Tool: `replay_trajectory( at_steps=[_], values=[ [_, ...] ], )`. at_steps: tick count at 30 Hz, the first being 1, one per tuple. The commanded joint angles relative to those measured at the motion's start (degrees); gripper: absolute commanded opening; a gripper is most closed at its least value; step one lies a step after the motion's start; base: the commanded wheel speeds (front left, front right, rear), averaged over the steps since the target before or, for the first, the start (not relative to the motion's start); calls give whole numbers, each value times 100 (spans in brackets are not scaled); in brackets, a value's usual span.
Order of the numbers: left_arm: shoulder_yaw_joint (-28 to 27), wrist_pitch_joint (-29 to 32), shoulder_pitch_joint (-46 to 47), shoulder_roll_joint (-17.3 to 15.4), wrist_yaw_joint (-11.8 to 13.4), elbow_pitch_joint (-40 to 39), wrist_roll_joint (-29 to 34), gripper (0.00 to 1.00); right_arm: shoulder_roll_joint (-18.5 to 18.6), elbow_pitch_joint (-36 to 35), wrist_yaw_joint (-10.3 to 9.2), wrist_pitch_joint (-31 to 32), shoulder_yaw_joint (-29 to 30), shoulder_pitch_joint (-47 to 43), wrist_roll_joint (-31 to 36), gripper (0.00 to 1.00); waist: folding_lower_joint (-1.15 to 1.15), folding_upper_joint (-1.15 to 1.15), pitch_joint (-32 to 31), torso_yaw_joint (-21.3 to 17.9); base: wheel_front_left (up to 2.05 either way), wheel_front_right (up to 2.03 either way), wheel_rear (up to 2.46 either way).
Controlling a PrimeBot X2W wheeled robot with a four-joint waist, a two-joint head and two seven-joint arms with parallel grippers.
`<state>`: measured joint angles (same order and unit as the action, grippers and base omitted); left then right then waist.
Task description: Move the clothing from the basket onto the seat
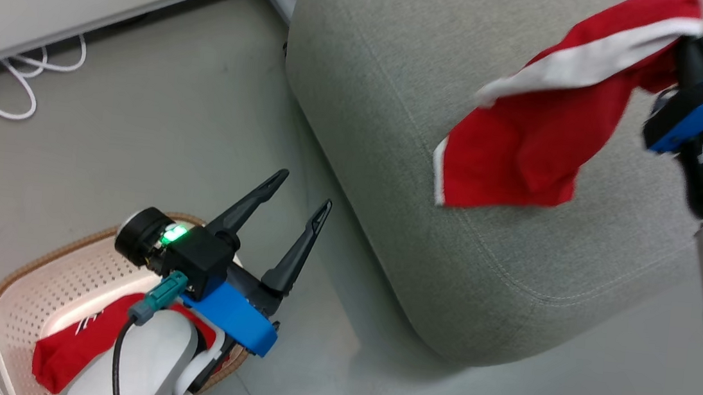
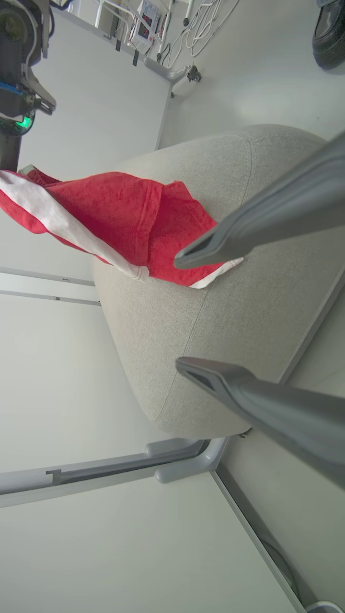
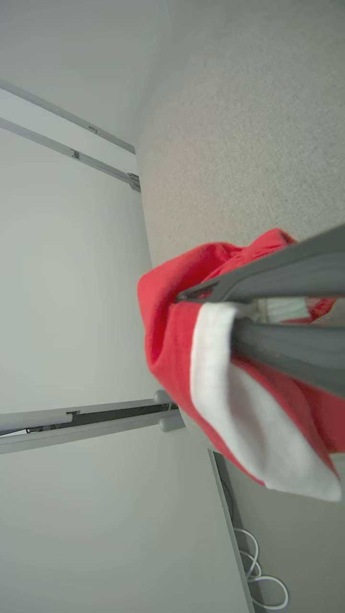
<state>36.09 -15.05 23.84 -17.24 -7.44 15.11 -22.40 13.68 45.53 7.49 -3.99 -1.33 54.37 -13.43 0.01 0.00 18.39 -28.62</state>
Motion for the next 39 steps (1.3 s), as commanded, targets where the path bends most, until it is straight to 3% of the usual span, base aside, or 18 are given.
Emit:
replay_trajectory(
  at_steps=[1,6,12,19,25,27,28,29,30,39],
  values=[
    [-15,-4,124,-61,-2,-60,53,100,48,-20,1,8,113,204,-26,0,-1,0,458,296,0,0,0],
    [-7,120,426,-255,-1,-415,187,100,575,-65,1,-72,956,744,50,0,-1,0,1113,588,0,0,0],
    [-85,293,705,-514,38,-938,332,100,821,111,1,-311,1805,932,171,0,-1,0,1845,838,0,0,0],
    [-149,457,859,-722,91,-1275,395,100,579,624,1,-653,2362,746,383,0,-1,0,2272,896,0,0,0],
    [-118,508,829,-754,134,-1347,393,100,441,1054,1,-840,2484,667,657,0,-1,0,2254,898,0,0,0],
    [-101,510,785,-752,142,-1320,363,100,401,1165,1,-879,2477,675,724,39,-1,0,2206,889,0,0,0],
    [-101,510,785,-752,142,-1320,363,100,401,1165,1,-879,2477,675,724,39,-1,0,2206,889,0,0,0],
    [-99,513,770,-753,142,-1304,346,100,384,1215,1,-897,2475,693,748,83,-1,0,2183,887,0,0,0],
    [-95,513,759,-756,140,-1287,336,100,360,1260,1,-895,2464,717,779,100,-1,0,2157,884,0,0,0],
    [6,342,694,-588,126,-960,208,100,348,1495,1,-979,2131,627,1062,100,-1,0,1782,928,0,0,0]
  ],
)
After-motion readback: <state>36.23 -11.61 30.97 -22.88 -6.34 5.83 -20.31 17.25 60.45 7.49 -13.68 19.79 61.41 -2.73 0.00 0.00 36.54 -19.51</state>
